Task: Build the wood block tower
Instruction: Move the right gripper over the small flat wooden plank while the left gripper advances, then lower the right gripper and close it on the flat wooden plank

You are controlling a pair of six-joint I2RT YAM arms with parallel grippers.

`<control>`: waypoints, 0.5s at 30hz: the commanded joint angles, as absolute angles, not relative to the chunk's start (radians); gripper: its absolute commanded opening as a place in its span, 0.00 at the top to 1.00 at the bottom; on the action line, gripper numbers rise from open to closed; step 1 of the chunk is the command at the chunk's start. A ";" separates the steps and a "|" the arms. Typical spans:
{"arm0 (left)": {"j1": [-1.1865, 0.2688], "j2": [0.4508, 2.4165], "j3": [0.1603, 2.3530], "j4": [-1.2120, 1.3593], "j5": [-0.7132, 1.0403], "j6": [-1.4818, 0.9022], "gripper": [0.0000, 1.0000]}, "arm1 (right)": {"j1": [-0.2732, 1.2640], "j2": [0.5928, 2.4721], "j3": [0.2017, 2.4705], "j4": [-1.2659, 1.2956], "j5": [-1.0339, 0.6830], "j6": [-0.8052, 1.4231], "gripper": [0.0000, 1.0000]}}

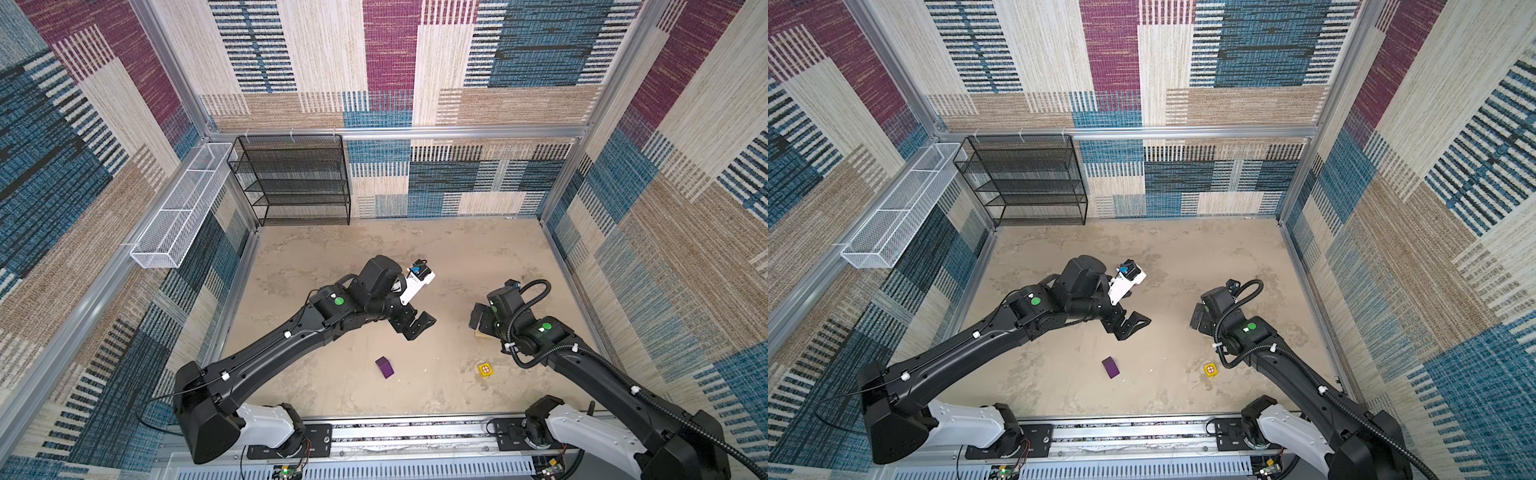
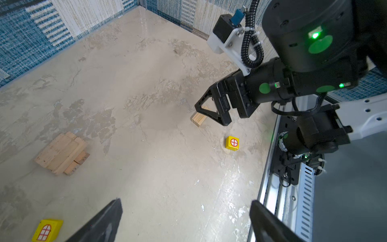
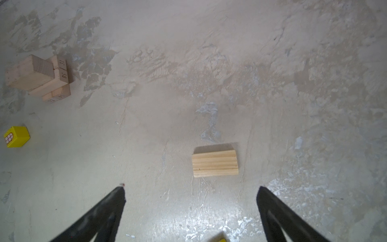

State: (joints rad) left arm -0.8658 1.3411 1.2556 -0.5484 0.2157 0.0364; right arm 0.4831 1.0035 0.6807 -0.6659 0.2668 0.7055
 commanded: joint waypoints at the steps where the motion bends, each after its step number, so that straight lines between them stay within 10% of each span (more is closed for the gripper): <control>1: -0.866 1.343 1.243 -0.565 0.197 0.070 0.00 | 0.458 1.033 0.659 -0.629 0.229 0.706 0.12; 15: -0.866 1.299 1.244 -0.620 0.121 0.119 0.00 | 0.421 1.233 0.690 -0.585 0.246 0.600 0.00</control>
State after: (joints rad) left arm -0.8665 1.3052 1.2442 -0.6041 0.1547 0.0834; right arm 0.4236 1.2072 0.6689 -0.6220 0.2359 0.6445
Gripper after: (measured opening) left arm 0.998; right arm 0.999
